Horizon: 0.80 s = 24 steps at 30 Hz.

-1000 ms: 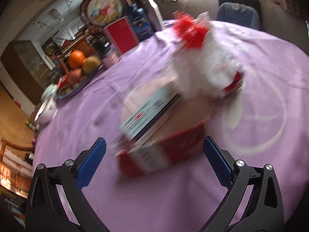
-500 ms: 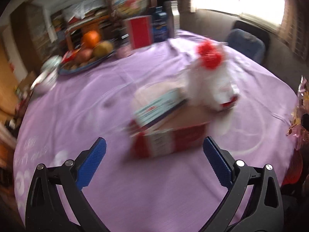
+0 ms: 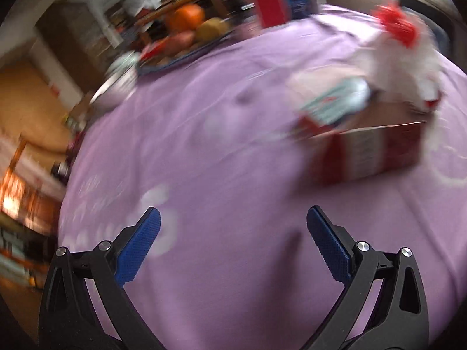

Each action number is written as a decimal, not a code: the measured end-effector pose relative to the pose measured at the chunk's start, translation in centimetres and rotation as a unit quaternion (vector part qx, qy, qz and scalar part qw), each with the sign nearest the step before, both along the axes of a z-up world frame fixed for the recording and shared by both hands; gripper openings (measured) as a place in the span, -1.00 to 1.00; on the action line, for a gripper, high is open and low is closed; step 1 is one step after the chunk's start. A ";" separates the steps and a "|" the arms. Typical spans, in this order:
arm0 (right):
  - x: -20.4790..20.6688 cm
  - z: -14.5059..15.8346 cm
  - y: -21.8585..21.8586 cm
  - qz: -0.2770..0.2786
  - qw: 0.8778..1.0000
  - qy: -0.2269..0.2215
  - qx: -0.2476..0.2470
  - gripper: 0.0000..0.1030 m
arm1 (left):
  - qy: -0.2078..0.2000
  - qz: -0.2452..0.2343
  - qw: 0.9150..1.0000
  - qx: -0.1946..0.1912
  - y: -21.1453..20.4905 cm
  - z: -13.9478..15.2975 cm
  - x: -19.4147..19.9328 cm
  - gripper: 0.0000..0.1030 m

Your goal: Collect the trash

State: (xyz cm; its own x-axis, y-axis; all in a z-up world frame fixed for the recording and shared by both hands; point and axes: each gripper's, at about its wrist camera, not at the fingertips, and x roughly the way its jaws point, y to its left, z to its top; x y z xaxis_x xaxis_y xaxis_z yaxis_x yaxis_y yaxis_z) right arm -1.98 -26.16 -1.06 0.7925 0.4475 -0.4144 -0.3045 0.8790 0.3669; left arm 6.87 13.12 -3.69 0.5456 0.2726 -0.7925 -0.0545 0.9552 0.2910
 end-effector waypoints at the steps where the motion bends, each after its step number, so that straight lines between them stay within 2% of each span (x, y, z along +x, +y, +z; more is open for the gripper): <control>1: 0.2 -0.2 0.2 0.004 1.000 0.003 0.002 -0.09 | 0.004 0.024 1.000 -0.016 1.9 0.2 -0.5 0.88; 2: 0.3 -0.3 0.5 0.007 1.000 0.005 0.002 -0.09 | 0.002 0.044 0.998 -0.037 3.2 0.5 -0.8 0.88; 4: 0.4 -0.3 0.9 0.011 1.000 0.008 0.001 -0.09 | -0.007 0.052 0.996 -0.078 4.0 1.4 -0.9 0.87; 5: 0.4 -0.3 1.1 0.012 1.000 0.008 0.000 -0.09 | -0.016 0.038 0.994 -0.102 3.2 2.1 -0.6 0.87; 7: 0.1 0.0 1.2 0.008 1.000 0.004 -0.007 -0.09 | -0.034 -0.004 0.992 -0.118 0.1 3.2 0.0 0.87; 11: -0.8 0.9 0.8 -0.007 1.000 -0.007 -0.018 -0.09 | -0.055 -0.113 0.989 -0.083 -9.4 3.5 1.5 0.87; 15: -1.0 0.9 0.3 -0.013 1.000 -0.004 -0.021 -0.09 | -0.044 -0.133 0.989 -0.055 -14.2 1.3 3.6 0.87; 19: -0.4 0.3 0.1 -0.006 1.000 0.006 -0.011 -0.09 | -0.032 -0.101 0.994 -0.025 -14.4 -0.3 4.9 0.87; 22: -0.2 0.2 0.3 0.001 1.000 0.005 -0.010 -0.09 | -0.025 -0.081 0.996 -0.016 -11.3 -0.3 4.6 0.87; 24: 0.0 0.1 0.3 0.006 1.000 0.005 -0.007 -0.09 | -0.016 -0.047 0.999 -0.012 -7.7 -0.4 3.2 0.87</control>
State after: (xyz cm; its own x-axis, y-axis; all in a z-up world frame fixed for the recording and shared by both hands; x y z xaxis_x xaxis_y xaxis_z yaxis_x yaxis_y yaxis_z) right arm -1.99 -25.84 -0.95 0.7828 0.4512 -0.4284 -0.3115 0.8803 0.3579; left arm 10.10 5.40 -4.10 0.5937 0.1994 -0.7796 0.0271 0.9633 0.2670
